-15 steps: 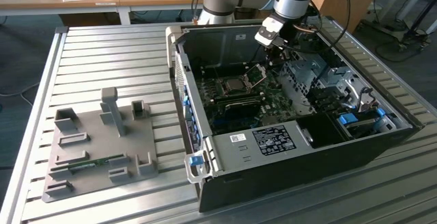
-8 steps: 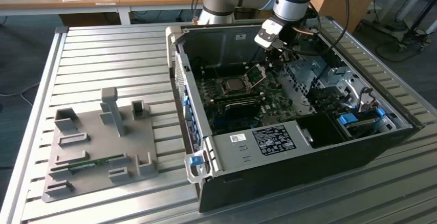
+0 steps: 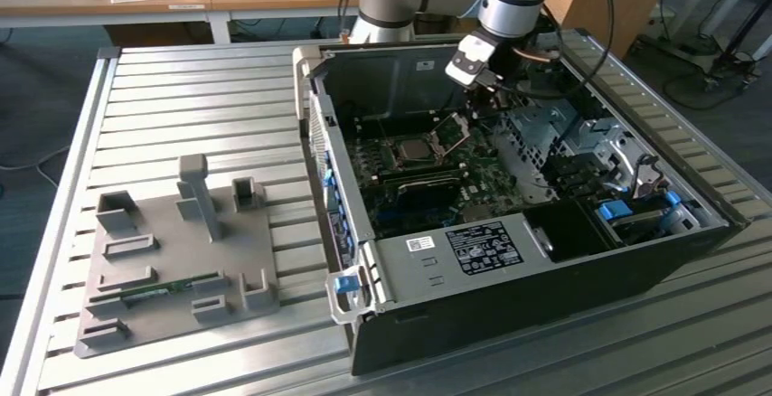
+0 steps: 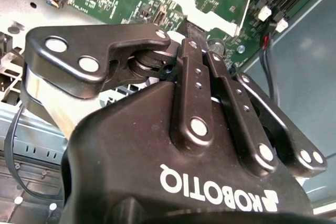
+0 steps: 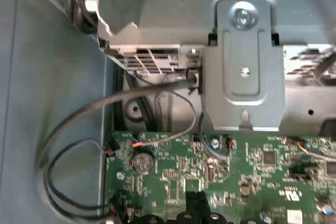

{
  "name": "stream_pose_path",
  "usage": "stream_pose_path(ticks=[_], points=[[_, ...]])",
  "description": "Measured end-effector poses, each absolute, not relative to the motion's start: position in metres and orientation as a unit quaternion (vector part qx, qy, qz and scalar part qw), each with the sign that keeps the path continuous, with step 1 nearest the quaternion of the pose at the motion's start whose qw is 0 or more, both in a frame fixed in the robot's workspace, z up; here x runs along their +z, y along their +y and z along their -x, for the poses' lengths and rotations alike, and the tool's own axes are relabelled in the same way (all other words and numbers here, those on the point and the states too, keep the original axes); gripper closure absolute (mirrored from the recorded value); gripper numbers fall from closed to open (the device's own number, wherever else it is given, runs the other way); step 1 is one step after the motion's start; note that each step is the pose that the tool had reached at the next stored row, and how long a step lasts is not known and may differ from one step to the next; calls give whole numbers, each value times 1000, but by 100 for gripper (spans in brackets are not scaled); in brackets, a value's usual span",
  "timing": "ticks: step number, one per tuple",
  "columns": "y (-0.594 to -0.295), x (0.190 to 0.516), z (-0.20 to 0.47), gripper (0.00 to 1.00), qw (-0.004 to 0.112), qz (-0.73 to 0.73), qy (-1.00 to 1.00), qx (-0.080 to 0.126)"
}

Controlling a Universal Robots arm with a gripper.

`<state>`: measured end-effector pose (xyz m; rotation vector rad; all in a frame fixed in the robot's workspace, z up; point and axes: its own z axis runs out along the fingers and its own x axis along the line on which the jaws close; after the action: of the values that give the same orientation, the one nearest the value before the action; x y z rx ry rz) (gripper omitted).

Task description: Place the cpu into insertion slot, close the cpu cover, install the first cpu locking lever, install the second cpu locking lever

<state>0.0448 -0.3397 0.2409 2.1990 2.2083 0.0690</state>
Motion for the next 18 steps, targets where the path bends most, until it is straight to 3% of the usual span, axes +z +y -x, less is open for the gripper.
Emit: stream_pose_path(ticks=[18], points=[[-340,241,-6,89,26,-705,708,36]])
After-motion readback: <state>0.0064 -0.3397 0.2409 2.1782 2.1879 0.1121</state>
